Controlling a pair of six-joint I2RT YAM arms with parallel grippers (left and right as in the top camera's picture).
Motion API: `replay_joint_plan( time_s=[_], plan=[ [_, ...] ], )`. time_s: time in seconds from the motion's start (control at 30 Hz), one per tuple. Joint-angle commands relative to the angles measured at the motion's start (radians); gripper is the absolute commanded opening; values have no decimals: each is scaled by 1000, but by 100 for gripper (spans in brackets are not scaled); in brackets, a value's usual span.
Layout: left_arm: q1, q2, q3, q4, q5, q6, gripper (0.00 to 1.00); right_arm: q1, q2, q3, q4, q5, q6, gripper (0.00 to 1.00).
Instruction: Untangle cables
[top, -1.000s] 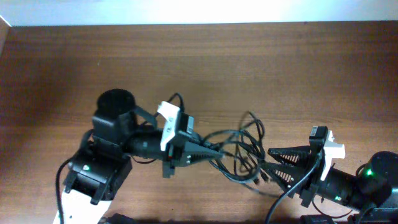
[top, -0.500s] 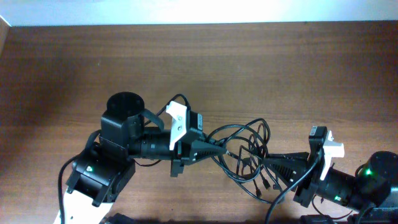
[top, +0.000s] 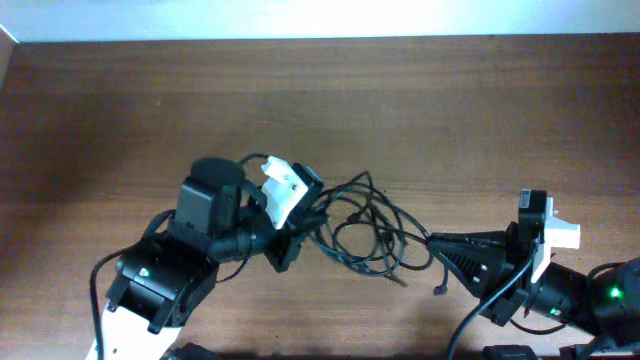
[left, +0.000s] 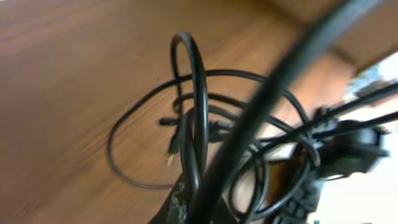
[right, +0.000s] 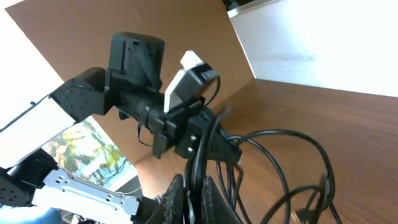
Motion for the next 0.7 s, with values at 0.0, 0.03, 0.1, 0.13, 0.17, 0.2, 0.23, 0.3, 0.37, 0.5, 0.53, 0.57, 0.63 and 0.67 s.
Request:
replay_joint_plan(
  time_s=[0.0,0.03,0.1,0.13,0.17,0.2,0.23,0.3,0.37,0.5,0.53,0.57,0.63,0.67],
  plan=[
    [3,-5,10,-69,-354,-57,0,-3,-5,10,12,-19,15,4],
    [3,-5,10,-83,-392,-57,0,-3,-5,10,11,-16,15,4],
    [3,-5,10,-86,-426,-57,0,-3,-5,10,4,9,14,4],
    [3,-5,10,-82,-425,-62,0,-3,-5,10,1,10,14,4],
    [3,-8,10,-80,-425,-72,0,-3,-5,10,-5,10,14,4],
    [3,-12,10,-78,-424,-72,0,-3,-5,10,-13,10,14,4],
    [3,-21,10,-74,-419,-72,0,-3,-5,10,-21,10,14,4],
    [3,-45,10,-37,-332,-72,0,-3,-5,10,-30,10,7,20],
    [3,-66,10,-8,-264,-71,0,-3,-5,10,-41,11,7,48],
    [3,-134,10,63,-211,-72,0,-3,-5,10,-118,15,3,58],
    [3,-147,10,72,-209,-72,0,-3,-5,10,-130,23,3,59],
    [3,-157,10,76,-209,-72,0,-3,-5,10,-140,34,3,59],
    [3,-180,10,100,-175,-72,0,-3,-5,10,-144,33,3,64],
    [3,-183,10,113,-137,-72,2,-3,-5,10,-144,33,3,65]
  ],
)
